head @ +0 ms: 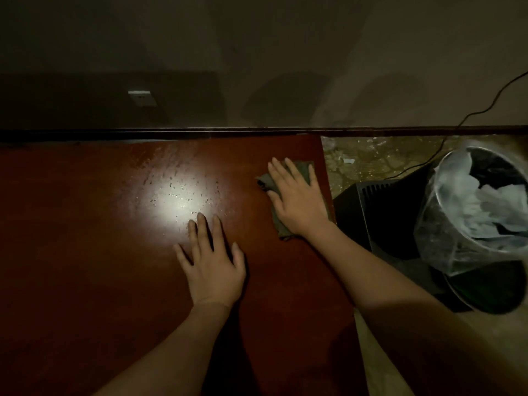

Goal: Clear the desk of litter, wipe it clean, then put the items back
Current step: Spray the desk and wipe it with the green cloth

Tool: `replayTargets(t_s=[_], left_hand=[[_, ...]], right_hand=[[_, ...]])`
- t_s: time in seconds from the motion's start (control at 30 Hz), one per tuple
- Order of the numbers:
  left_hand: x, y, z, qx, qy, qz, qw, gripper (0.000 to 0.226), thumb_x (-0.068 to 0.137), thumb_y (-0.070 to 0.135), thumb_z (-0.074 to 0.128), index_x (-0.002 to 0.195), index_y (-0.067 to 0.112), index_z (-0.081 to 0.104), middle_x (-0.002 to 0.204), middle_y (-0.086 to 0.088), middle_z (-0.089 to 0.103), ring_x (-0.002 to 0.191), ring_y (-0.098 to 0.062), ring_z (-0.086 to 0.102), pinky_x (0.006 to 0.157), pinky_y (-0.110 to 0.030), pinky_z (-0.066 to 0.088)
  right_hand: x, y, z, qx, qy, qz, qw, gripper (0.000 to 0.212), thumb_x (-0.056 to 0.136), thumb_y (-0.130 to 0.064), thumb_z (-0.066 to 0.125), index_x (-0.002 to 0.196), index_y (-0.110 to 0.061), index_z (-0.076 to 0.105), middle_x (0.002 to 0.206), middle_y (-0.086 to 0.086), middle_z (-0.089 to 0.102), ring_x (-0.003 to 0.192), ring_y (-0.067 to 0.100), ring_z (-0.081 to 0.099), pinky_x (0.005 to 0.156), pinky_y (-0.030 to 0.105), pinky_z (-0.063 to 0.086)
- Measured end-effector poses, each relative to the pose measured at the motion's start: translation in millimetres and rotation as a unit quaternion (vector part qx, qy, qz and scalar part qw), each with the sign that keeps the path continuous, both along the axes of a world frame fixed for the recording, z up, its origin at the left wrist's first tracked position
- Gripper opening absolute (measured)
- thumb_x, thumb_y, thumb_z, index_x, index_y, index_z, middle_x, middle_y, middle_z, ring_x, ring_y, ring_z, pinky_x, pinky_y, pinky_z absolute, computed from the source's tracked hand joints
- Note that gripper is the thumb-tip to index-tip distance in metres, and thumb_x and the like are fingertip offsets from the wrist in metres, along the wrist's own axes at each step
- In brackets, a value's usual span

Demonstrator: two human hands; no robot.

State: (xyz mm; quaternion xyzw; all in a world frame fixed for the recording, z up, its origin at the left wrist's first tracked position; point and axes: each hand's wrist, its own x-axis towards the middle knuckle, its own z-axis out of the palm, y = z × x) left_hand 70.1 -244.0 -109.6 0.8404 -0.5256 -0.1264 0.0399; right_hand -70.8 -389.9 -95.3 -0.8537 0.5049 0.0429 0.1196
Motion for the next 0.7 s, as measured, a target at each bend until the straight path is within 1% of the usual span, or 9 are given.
replayTargets(t_s=[0.07, 0.13, 0.2, 0.37, 0.47, 0.57, 0.7], left_hand=[[-0.8, -0.1, 1.1, -0.004, 0.006, 0.001, 1.0, 0.067, 0.091, 0.046, 0.019, 0.152, 0.019, 0.012, 0.16, -0.008, 0.003, 0.146, -0.02, -0.009, 0.112, -0.05, -0.014], [0.0, 0.2, 2.0, -0.012, 0.016, 0.003, 1.0, 0.064, 0.094, 0.043, 0.024, 0.152, 0.019, 0.011, 0.16, -0.008, 0.002, 0.146, -0.02, -0.01, 0.114, -0.053, -0.009], [0.5, 1.6, 3.1, -0.019, 0.027, -0.001, 0.999, 0.062, 0.097, 0.04, 0.03, 0.152, 0.017, 0.012, 0.16, -0.009, 0.002, 0.147, -0.021, -0.009, 0.115, -0.055, -0.006], [3.0, 3.7, 4.8, -0.038, 0.043, -0.015, 0.998, 0.059, 0.099, 0.035, 0.033, 0.151, 0.014, 0.017, 0.159, -0.012, 0.006, 0.147, -0.024, -0.005, 0.113, -0.053, -0.01], [7.1, 11.4, 8.4, -0.056, 0.07, -0.05, 0.995, 0.056, 0.099, 0.03, 0.034, 0.149, 0.009, 0.022, 0.158, -0.014, 0.008, 0.147, -0.027, -0.004, 0.116, -0.05, -0.008], [1.9, 37.6, 16.2, -0.093, 0.089, -0.08, 0.989, 0.053, 0.099, 0.026, 0.035, 0.147, 0.007, 0.025, 0.158, -0.015, 0.012, 0.147, -0.028, 0.0, 0.116, -0.044, -0.006], [-11.7, 84.4, 22.1, -0.102, 0.111, -0.103, 0.983, 0.052, 0.098, 0.023, 0.036, 0.147, 0.007, 0.028, 0.157, -0.014, 0.018, 0.147, -0.027, 0.002, 0.117, -0.044, -0.004]], right_hand=[[-7.5, 24.7, -1.5, 0.003, -0.002, -0.004, 1.0, 0.056, 0.102, -0.041, 0.023, 0.153, -0.022, 0.011, 0.16, -0.008, 0.008, 0.148, 0.013, 0.001, 0.116, 0.048, -0.005], [-15.1, 52.3, -3.7, -0.007, -0.014, -0.01, 1.0, 0.058, 0.099, -0.044, 0.019, 0.152, -0.021, 0.017, 0.159, -0.006, 0.016, 0.147, 0.014, 0.008, 0.117, 0.051, 0.001], [-24.9, 80.7, -5.7, -0.011, -0.016, -0.016, 1.0, 0.06, 0.096, -0.045, 0.016, 0.151, -0.02, 0.02, 0.157, -0.004, 0.022, 0.147, 0.016, 0.013, 0.117, 0.052, 0.004], [-60.6, 159.7, -8.3, -0.031, -0.018, -0.03, 0.999, 0.058, 0.097, -0.043, 0.023, 0.15, -0.018, 0.024, 0.155, -0.002, 0.028, 0.145, 0.019, 0.021, 0.114, 0.052, 0.008], [-85.7, 210.9, -12.3, -0.036, -0.016, -0.042, 0.998, 0.057, 0.098, -0.043, 0.025, 0.15, -0.02, 0.023, 0.155, -0.005, 0.026, 0.145, 0.017, 0.02, 0.117, 0.05, 0.007], [-103.7, 253.9, -14.2, -0.041, -0.012, -0.063, 0.997, 0.057, 0.097, -0.042, 0.028, 0.149, -0.02, 0.024, 0.155, -0.005, 0.026, 0.144, 0.016, 0.019, 0.114, 0.049, 0.008], [-113.8, 298.0, -14.2, -0.051, -0.006, -0.077, 0.996, 0.057, 0.096, -0.04, 0.029, 0.148, -0.019, 0.024, 0.155, -0.004, 0.027, 0.143, 0.016, 0.02, 0.113, 0.05, 0.01]])
